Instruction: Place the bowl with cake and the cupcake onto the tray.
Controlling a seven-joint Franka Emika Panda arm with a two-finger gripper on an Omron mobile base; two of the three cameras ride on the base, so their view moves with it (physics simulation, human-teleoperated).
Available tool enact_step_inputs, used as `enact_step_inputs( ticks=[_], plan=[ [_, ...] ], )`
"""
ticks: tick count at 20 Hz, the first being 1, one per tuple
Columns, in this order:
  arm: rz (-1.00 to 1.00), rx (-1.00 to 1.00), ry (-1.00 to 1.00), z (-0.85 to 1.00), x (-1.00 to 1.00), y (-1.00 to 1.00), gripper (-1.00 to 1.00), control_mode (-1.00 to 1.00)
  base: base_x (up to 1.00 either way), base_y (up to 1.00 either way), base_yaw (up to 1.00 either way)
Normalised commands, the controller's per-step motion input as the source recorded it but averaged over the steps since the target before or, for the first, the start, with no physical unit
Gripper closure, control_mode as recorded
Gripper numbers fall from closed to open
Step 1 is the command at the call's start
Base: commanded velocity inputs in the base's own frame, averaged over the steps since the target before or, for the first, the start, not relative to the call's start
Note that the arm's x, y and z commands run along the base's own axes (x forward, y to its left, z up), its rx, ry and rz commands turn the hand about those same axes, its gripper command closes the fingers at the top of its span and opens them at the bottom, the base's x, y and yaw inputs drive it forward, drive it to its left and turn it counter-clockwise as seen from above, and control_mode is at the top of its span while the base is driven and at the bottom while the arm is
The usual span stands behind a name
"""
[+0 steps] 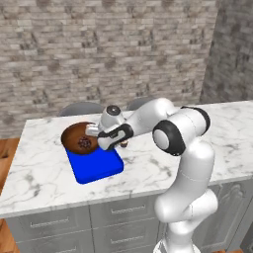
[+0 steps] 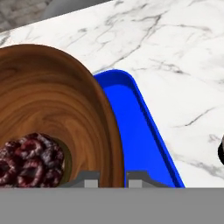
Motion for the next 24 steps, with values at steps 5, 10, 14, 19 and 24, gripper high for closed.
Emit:
enact_step_inputs(
  ticks=[5,10,14,19,24],
  plan=[
    [0.0,0.0,0.0,-0.34,0.18,0.0,1.0,-1.0,0.0,0.0,0.0],
    [0.0,0.0,0.0,-0.16,0.09,0.01,-1.0,-1.0,0.0,0.0,0.0],
    [-0.01,0.0,0.0,0.11,0.02,0.0,-1.0,-1.0,0.0,0.0,0.0],
    [-0.04,0.0,0.0,0.56,0.09,0.0,-1.0,-1.0,0.0,0.0,0.0],
    [-0.07,-0.01,0.06,0.25,0.0,-0.36,-1.0,-1.0,0.0,0.0,0.0]
  ],
)
